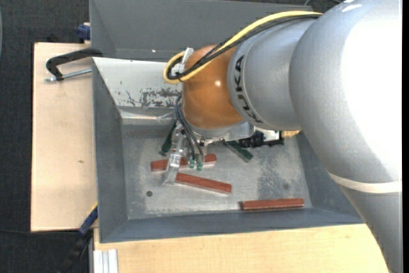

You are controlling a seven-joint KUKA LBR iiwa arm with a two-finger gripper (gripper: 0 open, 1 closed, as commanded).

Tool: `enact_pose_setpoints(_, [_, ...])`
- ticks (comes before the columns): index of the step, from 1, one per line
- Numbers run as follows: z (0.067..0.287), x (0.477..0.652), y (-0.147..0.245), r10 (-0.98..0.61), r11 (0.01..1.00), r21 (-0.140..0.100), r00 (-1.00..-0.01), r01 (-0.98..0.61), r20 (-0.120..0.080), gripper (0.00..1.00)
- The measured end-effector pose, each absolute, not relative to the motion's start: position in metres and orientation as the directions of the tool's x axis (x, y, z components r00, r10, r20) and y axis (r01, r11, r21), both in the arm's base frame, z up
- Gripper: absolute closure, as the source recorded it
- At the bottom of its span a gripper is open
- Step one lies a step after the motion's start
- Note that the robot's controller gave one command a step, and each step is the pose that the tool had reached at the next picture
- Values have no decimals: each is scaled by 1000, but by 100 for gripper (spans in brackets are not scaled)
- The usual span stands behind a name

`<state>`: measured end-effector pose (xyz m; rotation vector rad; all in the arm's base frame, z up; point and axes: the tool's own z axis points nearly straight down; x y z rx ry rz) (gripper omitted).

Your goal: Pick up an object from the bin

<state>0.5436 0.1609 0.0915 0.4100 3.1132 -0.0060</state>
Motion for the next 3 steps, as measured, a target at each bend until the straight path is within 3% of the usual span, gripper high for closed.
enact_pose_setpoints(1, [72,547,78,66,998,0,-998,66,-2,100])
enact_pose_setpoints(2, [72,547,78,66,998,0,-998,66,-2,100])
enact_pose_setpoints(3, [204,546,108,20,1000,2,-1000,20,-4,100])
